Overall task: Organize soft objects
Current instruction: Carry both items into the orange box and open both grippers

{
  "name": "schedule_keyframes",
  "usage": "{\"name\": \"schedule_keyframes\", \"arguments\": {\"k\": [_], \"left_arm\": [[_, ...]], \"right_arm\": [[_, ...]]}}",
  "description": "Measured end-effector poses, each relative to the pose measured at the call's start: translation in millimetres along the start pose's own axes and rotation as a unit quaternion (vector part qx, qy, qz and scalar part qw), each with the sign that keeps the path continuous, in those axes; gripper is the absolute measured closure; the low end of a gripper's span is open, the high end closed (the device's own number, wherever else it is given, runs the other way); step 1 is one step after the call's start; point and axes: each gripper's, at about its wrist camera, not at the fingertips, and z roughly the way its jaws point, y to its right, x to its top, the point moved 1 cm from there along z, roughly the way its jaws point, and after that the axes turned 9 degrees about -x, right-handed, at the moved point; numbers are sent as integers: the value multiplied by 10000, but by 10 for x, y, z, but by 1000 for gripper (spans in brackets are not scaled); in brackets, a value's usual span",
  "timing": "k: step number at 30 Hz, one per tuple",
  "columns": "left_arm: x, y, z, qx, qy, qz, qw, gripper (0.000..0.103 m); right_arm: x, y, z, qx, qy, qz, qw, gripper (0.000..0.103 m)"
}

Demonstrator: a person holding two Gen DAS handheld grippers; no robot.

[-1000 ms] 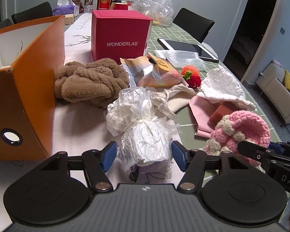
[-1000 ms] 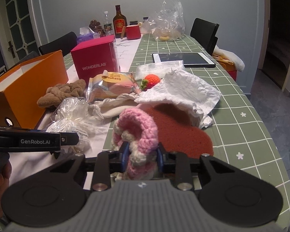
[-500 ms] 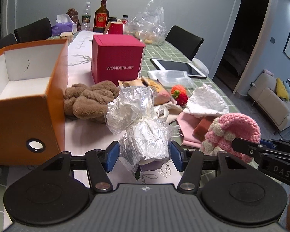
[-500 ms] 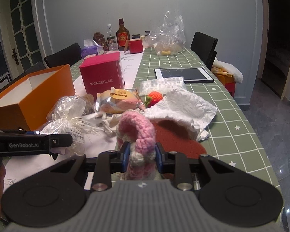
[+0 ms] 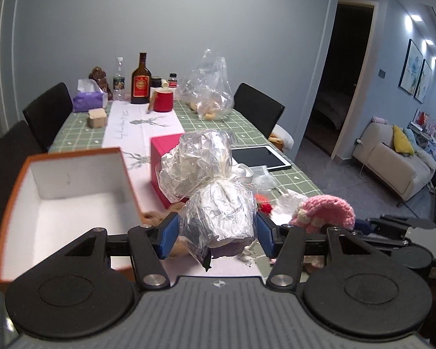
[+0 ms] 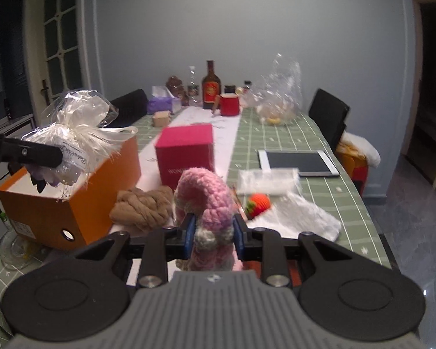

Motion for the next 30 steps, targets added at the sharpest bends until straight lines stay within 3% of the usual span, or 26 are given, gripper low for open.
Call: {"name": "schedule_keyframes", "arguments": {"k": [8, 19, 24, 30], "left_arm": [[168, -643, -278, 368, 24, -177, 9992, 39], [178, -1243, -217, 552, -452, -100, 9974, 39], [111, -1468, -150, 628, -665, -231, 9955, 39], [-77, -1620, 112, 841, -1215, -116, 9889, 39]], "right_arm": [[521, -430, 123, 640, 101, -172, 9978, 78], [1109, -1392, 336, 1254, 130, -781, 9889, 78], [1148, -1844, 638, 1491, -232, -986, 9836, 78], [1043, -2217, 1043, 1623, -825, -1230, 9756, 78]]}}
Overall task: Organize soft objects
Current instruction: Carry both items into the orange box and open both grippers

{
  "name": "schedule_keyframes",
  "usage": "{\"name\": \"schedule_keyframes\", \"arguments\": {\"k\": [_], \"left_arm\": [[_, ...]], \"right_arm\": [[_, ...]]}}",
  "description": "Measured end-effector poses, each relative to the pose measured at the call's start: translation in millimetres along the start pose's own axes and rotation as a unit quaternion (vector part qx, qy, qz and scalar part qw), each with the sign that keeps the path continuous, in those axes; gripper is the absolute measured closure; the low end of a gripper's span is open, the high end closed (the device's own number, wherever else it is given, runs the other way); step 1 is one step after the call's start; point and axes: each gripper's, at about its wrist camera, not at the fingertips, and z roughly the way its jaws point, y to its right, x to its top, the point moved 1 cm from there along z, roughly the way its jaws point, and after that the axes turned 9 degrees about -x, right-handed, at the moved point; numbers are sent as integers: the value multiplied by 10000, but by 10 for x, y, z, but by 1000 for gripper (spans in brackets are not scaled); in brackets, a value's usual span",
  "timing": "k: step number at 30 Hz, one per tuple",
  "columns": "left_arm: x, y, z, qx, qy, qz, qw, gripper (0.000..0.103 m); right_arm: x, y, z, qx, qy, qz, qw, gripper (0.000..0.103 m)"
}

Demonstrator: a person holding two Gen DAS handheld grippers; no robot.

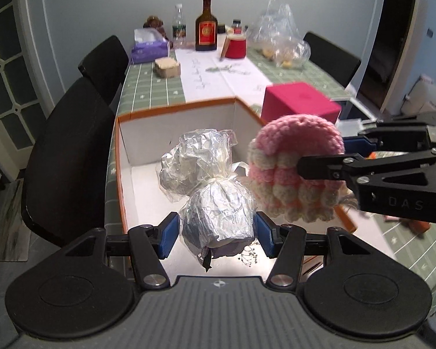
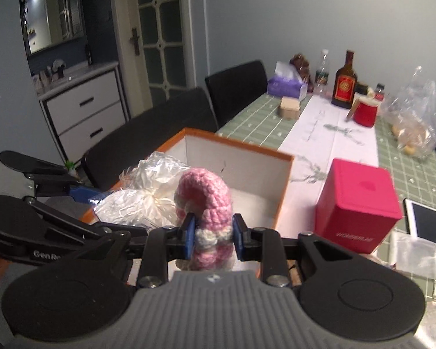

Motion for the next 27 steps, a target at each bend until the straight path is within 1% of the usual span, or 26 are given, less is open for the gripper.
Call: {"name": "schedule_keyframes", "arguments": {"k": [3, 5, 9, 16, 20, 22, 23, 27], "left_arm": [[-63, 6, 104, 159, -230, 153, 9995, 39], [-78, -4, 141, 246, -282, 204, 9991, 38], [-75, -61, 185, 267, -368, 111, 9989, 38], [-89, -98, 282, 286, -663, 49, 9974, 37], [-92, -107, 296, 331, -705, 51, 9970, 34], [-106, -99, 306, 398, -694, 108, 9967, 28], [-111, -97, 313, 419, -716, 134, 9965, 27], [-120, -90, 293, 382, -685, 148, 9968, 26]], "right_arm": [[-35, -79, 205, 43, -267, -138, 9995, 78], [-63, -116, 314, 61, -377, -212, 9990, 78], [-102, -196, 468, 97, -555, -312, 9979, 78], [-130, -229, 694, 157, -925, -407, 9948, 78], [-150, -238, 735, 119, -1032, -430, 9937, 77], [-161, -232, 736, 124, -1039, -371, 9938, 73], [-157, -221, 739, 113, -1032, -347, 9940, 73], [-147, -194, 700, 72, -963, -327, 9948, 73]]}}
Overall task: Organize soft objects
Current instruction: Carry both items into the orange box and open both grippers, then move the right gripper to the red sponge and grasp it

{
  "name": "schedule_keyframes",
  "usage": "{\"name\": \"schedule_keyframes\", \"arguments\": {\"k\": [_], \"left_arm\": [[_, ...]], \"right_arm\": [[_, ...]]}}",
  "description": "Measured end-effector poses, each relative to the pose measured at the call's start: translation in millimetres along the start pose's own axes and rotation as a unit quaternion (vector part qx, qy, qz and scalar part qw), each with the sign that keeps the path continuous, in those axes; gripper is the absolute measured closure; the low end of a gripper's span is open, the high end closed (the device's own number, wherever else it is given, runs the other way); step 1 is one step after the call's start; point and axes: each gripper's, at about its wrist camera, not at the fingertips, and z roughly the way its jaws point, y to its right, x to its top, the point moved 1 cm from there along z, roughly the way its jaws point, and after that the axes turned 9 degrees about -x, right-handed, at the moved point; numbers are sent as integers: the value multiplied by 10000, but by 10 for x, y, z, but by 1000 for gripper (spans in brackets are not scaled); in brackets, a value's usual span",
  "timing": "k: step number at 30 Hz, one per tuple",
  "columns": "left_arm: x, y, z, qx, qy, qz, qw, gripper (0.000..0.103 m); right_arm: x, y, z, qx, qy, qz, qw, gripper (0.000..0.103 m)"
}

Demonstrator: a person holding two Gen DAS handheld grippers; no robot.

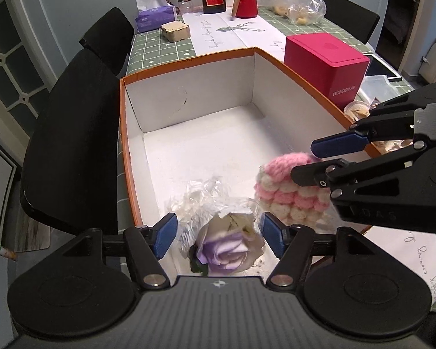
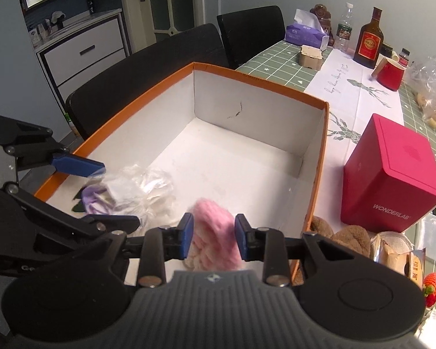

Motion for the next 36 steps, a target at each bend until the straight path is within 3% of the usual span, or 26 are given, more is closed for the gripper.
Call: {"name": "schedule_keyframes", "arguments": {"k": [11, 13, 16, 19, 31, 36], "left_arm": [[42, 10, -152, -35, 364, -94, 9993, 22], [48, -22, -195, -175, 517, -228, 9982, 16], [52, -125, -251, -481, 799, -608, 9938, 15], [62, -197, -293, -478, 964, -803, 9909, 15], [49, 150, -361, -225, 1087, -346, 9932, 15], [82, 429, -414, -217, 1385, -214, 9899, 15]], "right_arm": [[1, 65, -165, -48, 203, 48, 9998, 73], [-5, 78, -191, -54, 224, 70, 9997, 72], [-10, 96, -216, -77, 253, 93, 9996, 72], [-9, 112, -245, -86, 285, 116, 9995, 72], [-149, 362, -492, -207, 425, 249, 9986, 72], [-292, 577, -630, -298, 490, 394, 9976, 71]]}}
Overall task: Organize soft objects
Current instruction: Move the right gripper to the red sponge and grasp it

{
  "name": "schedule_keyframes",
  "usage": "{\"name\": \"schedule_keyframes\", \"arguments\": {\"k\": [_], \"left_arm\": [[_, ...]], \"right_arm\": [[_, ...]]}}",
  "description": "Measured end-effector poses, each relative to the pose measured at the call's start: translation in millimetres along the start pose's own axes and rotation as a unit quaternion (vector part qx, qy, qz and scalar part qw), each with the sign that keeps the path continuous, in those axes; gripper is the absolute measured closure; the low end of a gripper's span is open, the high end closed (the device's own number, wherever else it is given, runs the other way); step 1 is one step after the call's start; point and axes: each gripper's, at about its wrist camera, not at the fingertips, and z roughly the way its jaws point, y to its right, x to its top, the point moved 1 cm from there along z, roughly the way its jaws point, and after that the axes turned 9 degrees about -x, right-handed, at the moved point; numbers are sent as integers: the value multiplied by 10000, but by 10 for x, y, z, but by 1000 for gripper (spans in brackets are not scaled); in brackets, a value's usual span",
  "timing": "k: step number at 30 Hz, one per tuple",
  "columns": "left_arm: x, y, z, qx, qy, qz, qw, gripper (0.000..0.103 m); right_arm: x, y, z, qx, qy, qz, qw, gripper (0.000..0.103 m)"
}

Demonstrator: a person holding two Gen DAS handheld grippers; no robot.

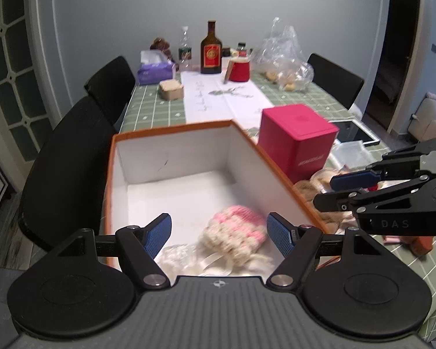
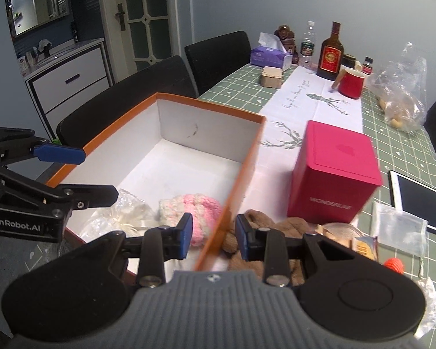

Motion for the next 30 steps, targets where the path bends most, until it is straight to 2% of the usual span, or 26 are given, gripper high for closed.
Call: {"name": "schedule_keyframes", "arguments": {"k": [5, 9, 15, 23, 28, 30], "left_arm": [[40, 333, -27, -288, 267, 64, 9992, 15], [21, 624, 36, -510, 270, 212, 9981, 15], [-43, 1089, 214, -592, 213, 724, 9954, 15], [-183, 1652, 674, -1046, -246, 782, 9911, 15], [-287, 2016, 962, -1212, -546, 942, 9866, 15], [-325, 2136, 1046, -1307, -634, 994, 9844, 15]], "right_arm": [[-176, 320, -192, -142, 67, 155, 9998, 70], [-347, 648, -348, -328, 91, 307, 9989, 67], [-695, 1163, -534, -630, 47, 603, 9962, 66], [-1239, 1702, -742, -1112, -21, 855, 9901, 65], [-1612, 1934, -804, -1269, -129, 1048, 9863, 64], [-1769, 1979, -828, -1324, -143, 1059, 9854, 59]]}}
